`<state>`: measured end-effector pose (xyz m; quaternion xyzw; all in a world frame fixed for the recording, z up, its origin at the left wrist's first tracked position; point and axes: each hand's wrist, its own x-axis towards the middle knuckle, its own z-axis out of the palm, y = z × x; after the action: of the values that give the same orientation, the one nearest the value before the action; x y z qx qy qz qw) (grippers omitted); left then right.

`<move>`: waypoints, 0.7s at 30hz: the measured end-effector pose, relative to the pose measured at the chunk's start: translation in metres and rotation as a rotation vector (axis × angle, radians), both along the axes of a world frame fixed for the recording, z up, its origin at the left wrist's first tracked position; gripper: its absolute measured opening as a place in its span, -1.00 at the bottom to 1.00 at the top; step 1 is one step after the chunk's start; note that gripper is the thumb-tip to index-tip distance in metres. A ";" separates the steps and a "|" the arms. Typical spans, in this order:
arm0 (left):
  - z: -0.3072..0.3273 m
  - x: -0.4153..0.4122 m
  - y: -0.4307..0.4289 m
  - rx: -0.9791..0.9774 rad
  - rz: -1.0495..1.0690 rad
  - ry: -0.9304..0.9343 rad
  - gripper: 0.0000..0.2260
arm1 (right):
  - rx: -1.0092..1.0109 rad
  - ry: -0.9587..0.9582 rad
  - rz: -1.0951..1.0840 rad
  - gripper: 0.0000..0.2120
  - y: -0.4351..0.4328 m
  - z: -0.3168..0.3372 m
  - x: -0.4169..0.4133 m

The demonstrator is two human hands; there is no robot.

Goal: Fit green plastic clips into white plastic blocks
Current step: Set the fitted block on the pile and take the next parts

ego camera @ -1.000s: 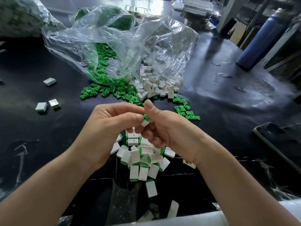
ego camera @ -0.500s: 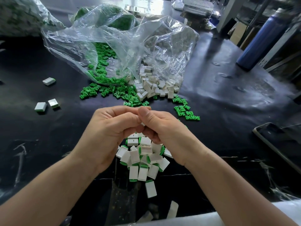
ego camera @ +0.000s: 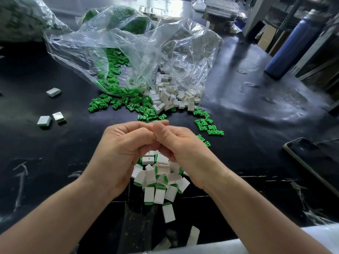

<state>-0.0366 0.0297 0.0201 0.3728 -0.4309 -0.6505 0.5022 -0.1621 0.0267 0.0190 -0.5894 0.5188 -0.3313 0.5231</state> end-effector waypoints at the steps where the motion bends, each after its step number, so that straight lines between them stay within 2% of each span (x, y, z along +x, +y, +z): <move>1: 0.001 0.000 0.000 -0.008 -0.006 -0.005 -0.85 | 0.012 0.015 0.002 -0.57 0.000 0.000 0.000; 6: 0.000 0.000 0.000 -0.006 -0.009 -0.029 -0.84 | 0.052 0.015 0.028 -0.51 -0.001 0.004 -0.002; 10: -0.001 0.004 -0.005 -0.004 -0.001 -0.023 -0.86 | 0.008 0.002 0.017 -0.47 -0.002 0.008 -0.004; 14: -0.004 0.005 -0.008 0.015 0.035 -0.054 -0.81 | 0.025 -0.072 0.015 -0.72 -0.005 0.009 -0.010; 18: -0.004 0.004 -0.008 0.040 -0.004 -0.038 -0.76 | 0.117 -0.225 0.029 -0.79 -0.006 0.010 -0.014; 21: -0.004 0.005 -0.008 0.047 0.001 -0.041 -0.72 | 0.131 -0.262 0.016 -0.86 -0.006 0.009 -0.014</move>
<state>-0.0317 0.0220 0.0160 0.3979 -0.4255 -0.6524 0.4847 -0.1765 0.0203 0.0282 -0.5100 0.4619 -0.3668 0.6261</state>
